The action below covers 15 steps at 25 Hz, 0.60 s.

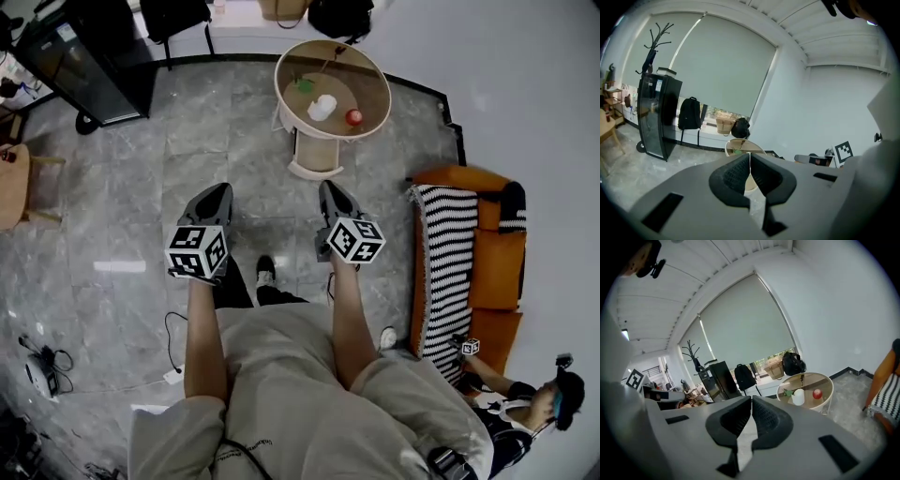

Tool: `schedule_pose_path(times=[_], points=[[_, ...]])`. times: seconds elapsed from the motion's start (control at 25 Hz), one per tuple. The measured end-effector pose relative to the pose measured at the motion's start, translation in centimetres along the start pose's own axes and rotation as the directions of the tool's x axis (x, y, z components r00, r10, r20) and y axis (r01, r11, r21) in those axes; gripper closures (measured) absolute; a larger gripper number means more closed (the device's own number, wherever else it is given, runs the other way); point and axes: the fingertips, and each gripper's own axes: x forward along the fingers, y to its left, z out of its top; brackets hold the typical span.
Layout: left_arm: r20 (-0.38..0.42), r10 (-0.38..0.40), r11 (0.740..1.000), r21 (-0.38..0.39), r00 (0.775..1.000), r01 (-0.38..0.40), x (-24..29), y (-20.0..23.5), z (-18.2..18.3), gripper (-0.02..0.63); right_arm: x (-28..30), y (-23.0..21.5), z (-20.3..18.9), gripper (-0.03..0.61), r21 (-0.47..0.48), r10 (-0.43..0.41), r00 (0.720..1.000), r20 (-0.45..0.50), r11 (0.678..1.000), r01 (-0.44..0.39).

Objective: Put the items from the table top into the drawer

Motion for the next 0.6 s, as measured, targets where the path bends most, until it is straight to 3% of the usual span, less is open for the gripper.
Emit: schedule_pose_path(times=[0.24,0.36,0.48,0.6], points=[[-0.025,-0.111,0.994,0.005,0.993,0.111,8.5,4.4,5.2,0.592,4.5,-2.4,4.6,0.543,0.075,-0.124,0.989,0.080,0.990,0.118],[-0.046,-0.156,0.985,0.073,0.987,0.159,12.7,6.5,9.0,0.592,7.3,-2.7,7.0,0.543,0.138,-0.192,0.975,0.112,0.975,0.176],[-0.074,-0.180,0.975,0.118,0.981,0.188,16.1,9.2,11.4,0.592,10.1,-0.7,6.8,0.543,0.179,-0.190,0.977,0.095,0.969,0.171],[-0.070,-0.206,0.973,0.092,0.976,0.212,19.1,11.2,12.9,0.592,12.4,1.0,6.7,0.543,0.188,-0.206,0.975,0.085,0.964,0.187]])
